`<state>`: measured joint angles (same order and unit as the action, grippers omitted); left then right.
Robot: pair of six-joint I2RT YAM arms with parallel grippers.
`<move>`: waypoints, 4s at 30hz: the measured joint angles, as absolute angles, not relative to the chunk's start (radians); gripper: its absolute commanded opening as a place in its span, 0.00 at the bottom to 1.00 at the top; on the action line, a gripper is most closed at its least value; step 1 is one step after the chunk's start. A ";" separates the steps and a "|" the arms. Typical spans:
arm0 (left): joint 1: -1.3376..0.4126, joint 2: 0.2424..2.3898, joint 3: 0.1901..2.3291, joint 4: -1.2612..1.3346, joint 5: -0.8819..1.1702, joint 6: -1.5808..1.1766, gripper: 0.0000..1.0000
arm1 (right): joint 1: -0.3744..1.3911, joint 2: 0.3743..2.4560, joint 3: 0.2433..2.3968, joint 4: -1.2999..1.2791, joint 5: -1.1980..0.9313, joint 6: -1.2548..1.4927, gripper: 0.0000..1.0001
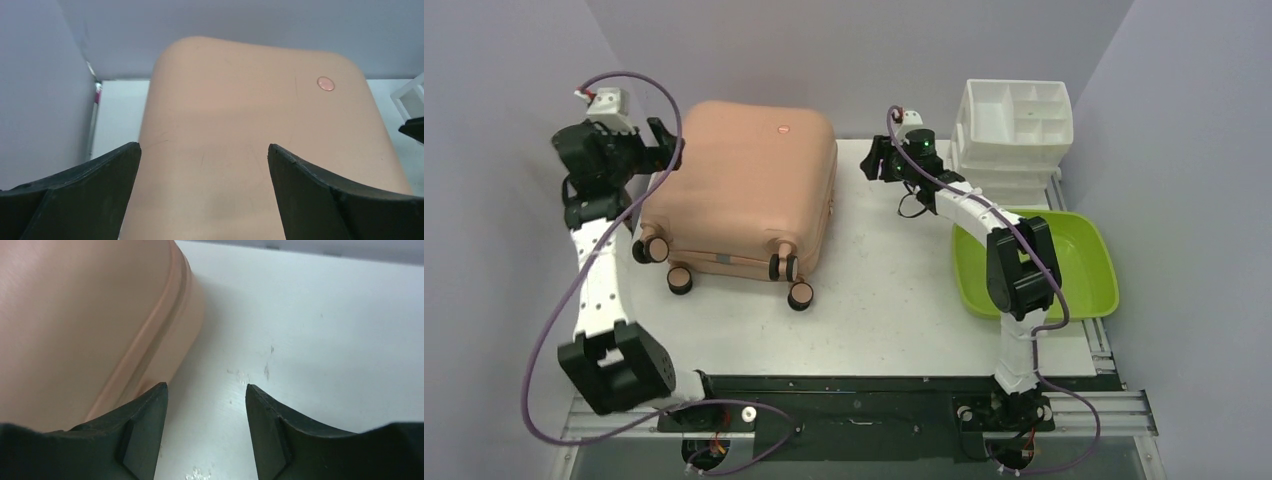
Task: Open, take out, and arrange the luggage
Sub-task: Adjust the luggage at the center of the board.
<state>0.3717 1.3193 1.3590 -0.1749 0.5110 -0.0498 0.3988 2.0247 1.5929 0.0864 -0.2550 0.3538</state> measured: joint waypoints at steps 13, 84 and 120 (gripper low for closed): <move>0.241 1.824 1.573 -0.029 0.158 -0.205 0.96 | 0.293 1.812 1.348 -0.080 -0.462 0.292 0.56; 0.337 1.021 1.208 -0.693 0.395 0.377 0.96 | 0.793 2.038 1.467 0.089 -0.342 -0.036 0.69; 0.383 0.868 0.971 -0.616 0.595 0.224 0.96 | 1.144 2.099 1.157 0.737 0.374 -0.208 0.60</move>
<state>0.3832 0.8684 0.9710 -0.6155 0.5945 0.2237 1.1442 2.0991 1.1568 0.7372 0.3744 -0.2081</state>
